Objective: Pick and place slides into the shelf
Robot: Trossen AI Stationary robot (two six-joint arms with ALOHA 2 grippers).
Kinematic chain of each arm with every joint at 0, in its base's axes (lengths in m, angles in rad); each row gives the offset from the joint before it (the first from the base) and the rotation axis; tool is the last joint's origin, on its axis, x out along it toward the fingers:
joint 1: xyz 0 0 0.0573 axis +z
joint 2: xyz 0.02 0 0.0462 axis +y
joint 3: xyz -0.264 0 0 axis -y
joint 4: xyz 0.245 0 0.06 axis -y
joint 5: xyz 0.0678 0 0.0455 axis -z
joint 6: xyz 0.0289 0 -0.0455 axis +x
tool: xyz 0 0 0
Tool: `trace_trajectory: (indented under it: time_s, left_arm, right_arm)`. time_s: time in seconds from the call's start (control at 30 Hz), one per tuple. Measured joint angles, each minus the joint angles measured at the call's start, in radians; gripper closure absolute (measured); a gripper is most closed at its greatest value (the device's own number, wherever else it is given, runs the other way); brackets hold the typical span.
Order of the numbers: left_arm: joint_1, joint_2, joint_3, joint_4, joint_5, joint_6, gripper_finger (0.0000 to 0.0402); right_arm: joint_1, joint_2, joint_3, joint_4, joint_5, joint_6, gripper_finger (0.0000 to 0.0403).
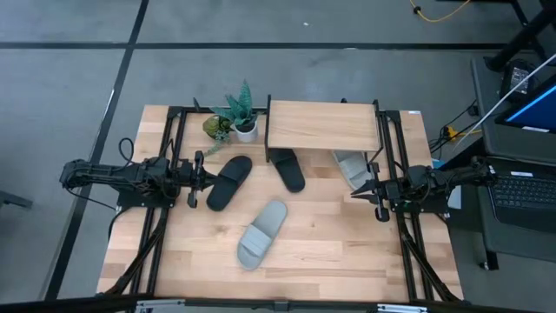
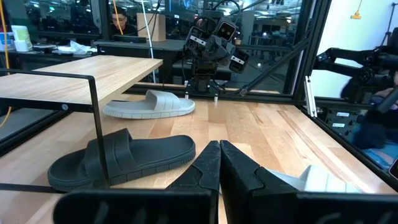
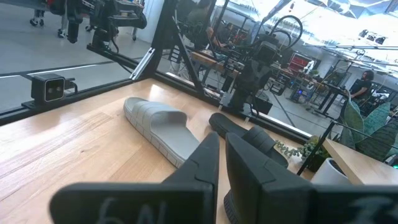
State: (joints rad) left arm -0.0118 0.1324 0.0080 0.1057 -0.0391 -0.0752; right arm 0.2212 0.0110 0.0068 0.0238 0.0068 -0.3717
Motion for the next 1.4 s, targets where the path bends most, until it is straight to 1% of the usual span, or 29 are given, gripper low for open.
trace_trajectory:
  time_s: [0.73, 0.83, 0.97, 1.03, 1.4]
  left_arm:
    - [0.0, 0.0, 0.0, 0.0, 0.0, 0.0, 0.0401]
    - [0.0, 0.0, 0.0, 0.0, 0.0, 0.0, 0.0401]
    - [0.0, 0.0, 0.0, 0.0, 0.0, 0.0, 0.0401]
    - [0.0, 0.0, 0.0, 0.0, 0.0, 0.0, 0.0401]
    - [0.0, 0.0, 0.0, 0.0, 0.0, 0.0, 0.0401]
  right_arm:
    - [0.0, 0.0, 0.0, 0.0, 0.0, 0.003, 0.037]
    - [0.0, 0.0, 0.0, 0.0, 0.0, 0.065, 0.037]
    - [0.0, 0.0, 0.0, 0.0, 0.0, 0.248, 0.037]
    - [0.0, 0.0, 0.0, 0.0, 0.0, 0.312, 0.037]
    - [0.0, 0.0, 0.0, 0.0, 0.0, 0.316, 0.037]
